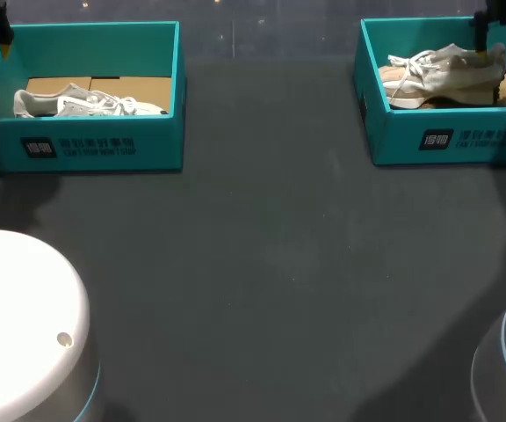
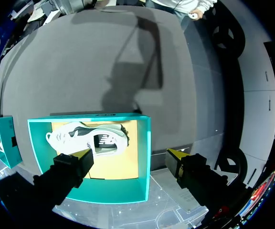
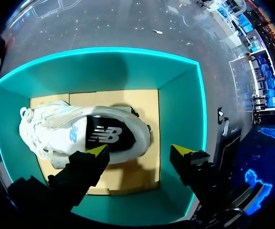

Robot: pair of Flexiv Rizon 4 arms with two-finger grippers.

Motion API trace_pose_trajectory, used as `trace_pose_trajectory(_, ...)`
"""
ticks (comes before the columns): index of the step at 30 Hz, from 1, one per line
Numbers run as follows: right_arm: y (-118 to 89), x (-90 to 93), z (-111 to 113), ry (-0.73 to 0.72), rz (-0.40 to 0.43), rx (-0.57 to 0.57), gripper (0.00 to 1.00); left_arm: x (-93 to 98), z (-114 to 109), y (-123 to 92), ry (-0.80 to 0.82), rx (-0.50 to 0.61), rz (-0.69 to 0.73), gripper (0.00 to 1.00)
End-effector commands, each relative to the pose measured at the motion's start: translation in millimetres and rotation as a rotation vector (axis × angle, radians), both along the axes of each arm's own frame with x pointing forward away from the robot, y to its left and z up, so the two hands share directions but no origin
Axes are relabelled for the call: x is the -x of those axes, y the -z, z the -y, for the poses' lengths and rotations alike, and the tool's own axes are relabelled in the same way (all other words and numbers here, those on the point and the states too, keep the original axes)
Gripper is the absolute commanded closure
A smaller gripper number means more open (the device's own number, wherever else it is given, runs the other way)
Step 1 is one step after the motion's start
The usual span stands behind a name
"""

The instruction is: Take the shoe out of the shoebox, open the shoe tongue, remove and reinsert the insole, then place the shoe into the shoebox

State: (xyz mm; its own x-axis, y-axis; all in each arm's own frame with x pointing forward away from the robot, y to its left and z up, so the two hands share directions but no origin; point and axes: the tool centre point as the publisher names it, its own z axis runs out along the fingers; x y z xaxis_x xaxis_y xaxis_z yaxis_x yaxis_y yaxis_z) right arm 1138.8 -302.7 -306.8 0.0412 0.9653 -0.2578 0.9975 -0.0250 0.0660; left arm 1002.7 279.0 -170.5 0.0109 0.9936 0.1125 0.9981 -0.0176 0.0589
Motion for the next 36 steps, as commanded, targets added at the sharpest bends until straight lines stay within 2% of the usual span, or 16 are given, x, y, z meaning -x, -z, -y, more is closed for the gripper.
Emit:
trace_pose_trajectory(1,9,-14.9,4,0.008,-0.022,-0.003,0.19,0.7,0,0,0.001,-0.002,0.002,0.00)
trace_pose_trajectory(8,18,-22.6,11,0.029,-0.040,-0.017,0.19,0.7,0,0,0.001,-0.002,0.002,0.00)
trace_pose_trajectory(19,39,-18.6,23,0.082,-0.069,-0.058,0.25,0.7,0,0,0.001,-0.002,0.002,0.00)
trace_pose_trajectory(36,60,-13.6,19,0.108,-0.099,-0.116,0.25,0.7,0,0,0.001,-0.002,0.002,0.00)
